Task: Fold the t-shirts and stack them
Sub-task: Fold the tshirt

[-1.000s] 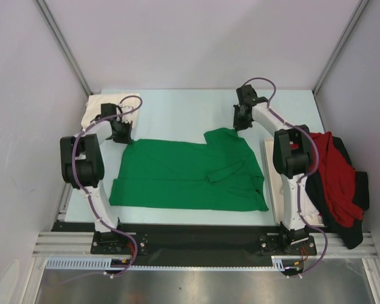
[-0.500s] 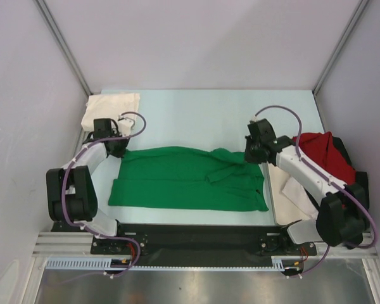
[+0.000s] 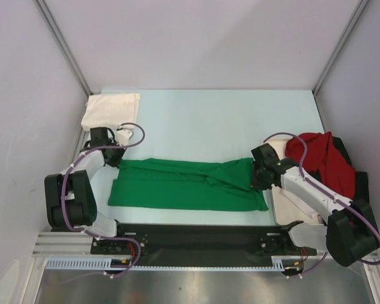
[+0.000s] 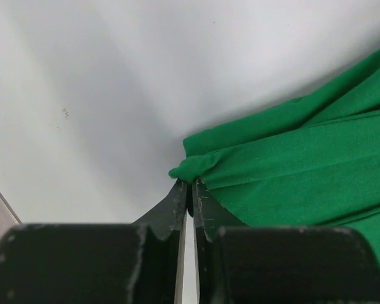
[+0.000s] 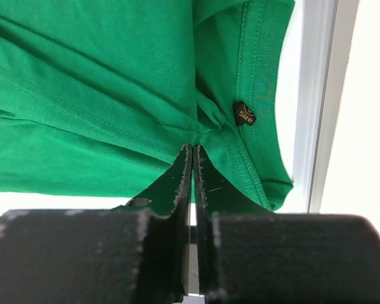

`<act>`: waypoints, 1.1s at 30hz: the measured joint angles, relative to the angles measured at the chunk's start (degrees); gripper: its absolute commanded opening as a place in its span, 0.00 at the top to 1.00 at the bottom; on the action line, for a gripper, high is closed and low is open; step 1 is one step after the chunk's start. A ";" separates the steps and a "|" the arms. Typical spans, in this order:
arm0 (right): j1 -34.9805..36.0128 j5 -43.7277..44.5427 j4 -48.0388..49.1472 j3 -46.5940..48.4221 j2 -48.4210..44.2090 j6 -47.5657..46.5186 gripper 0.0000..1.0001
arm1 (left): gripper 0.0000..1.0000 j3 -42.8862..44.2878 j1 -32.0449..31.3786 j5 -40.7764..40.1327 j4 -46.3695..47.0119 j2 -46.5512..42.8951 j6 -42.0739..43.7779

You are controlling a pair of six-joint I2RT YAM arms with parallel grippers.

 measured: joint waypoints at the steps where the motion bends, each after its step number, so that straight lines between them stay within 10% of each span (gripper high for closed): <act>1: 0.00 0.00 0.00 -0.22 -0.02 0.35 0.91 | 0.88 0.00 0.09 0.02 -0.02 0.00 0.37; 7: 0.09 0.39 -0.46 -0.33 -0.68 2.16 0.54 | 0.49 0.00 0.22 0.02 -0.87 -0.07 2.62; 11: 0.59 1.38 -2.32 0.46 -1.51 2.23 0.51 | 0.36 0.61 0.90 0.52 -4.39 -1.90 4.13; 15: 3.04 1.86 -1.33 5.20 -1.33 0.11 0.56 | 0.34 4.37 2.08 2.99 -10.32 -6.40 5.66; 19: 4.35 0.76 3.04 13.35 6.58 -3.30 0.86 | 0.35 10.34 2.16 6.19 -12.57 -7.32 5.38; 28: 4.72 -4.87 11.15 23.37 28.33 -7.54 0.57 | 0.40 12.98 -1.31 1.31 -10.32 6.32 0.66; 33: 5.55 -8.72 12.33 24.57 33.44 -7.72 0.59 | 0.51 12.63 -1.88 -0.46 -10.82 9.68 0.55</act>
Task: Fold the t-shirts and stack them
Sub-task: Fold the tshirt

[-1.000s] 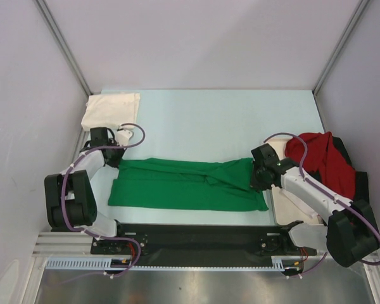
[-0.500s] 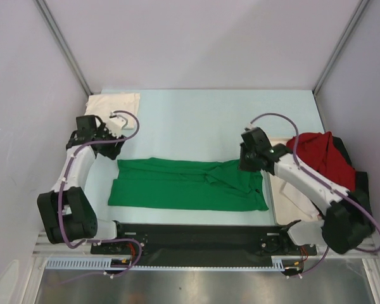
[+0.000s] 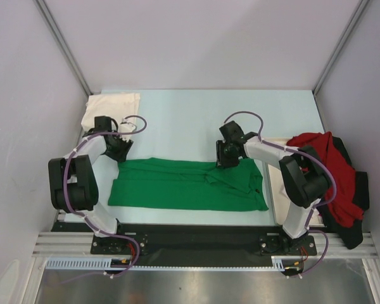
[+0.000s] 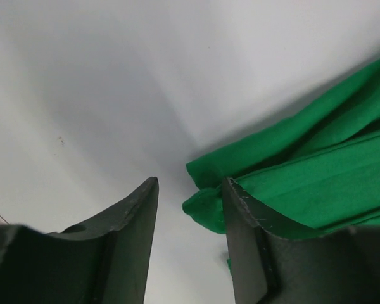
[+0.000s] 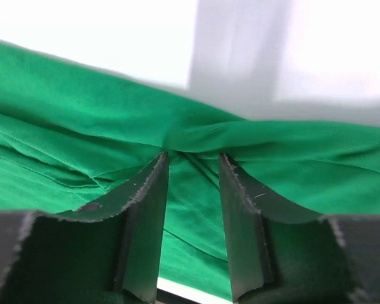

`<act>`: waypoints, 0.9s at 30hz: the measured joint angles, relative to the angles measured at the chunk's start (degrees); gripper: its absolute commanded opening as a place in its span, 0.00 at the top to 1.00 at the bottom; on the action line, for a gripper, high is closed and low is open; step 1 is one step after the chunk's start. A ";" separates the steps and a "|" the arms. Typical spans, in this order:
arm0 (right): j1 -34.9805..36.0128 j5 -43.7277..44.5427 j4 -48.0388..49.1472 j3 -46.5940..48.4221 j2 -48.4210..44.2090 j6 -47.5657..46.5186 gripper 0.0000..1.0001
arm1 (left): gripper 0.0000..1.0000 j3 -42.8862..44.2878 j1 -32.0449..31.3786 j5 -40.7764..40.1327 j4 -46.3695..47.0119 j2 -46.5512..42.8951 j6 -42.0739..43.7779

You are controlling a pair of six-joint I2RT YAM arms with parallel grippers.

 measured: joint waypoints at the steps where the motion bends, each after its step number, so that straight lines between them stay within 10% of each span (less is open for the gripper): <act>1: 0.31 -0.72 0.00 0.00 0.46 0.02 0.60 | 0.53 -0.26 0.00 -0.02 0.15 -0.24 0.26; 11: 2.64 -2.99 -1.25 -2.10 -2.14 1.68 0.99 | 1.00 -5.31 0.00 0.09 -2.47 -3.08 3.02; 23: 8.55 -2.08 -3.04 -8.31 -10.73 5.97 0.94 | 1.00 -5.35 0.00 -0.55 -2.51 -6.64 4.52; 27: 10.45 -3.21 -2.99 -11.21 -10.78 7.78 0.65 | 0.99 -5.62 0.00 -1.33 -2.25 -6.64 4.98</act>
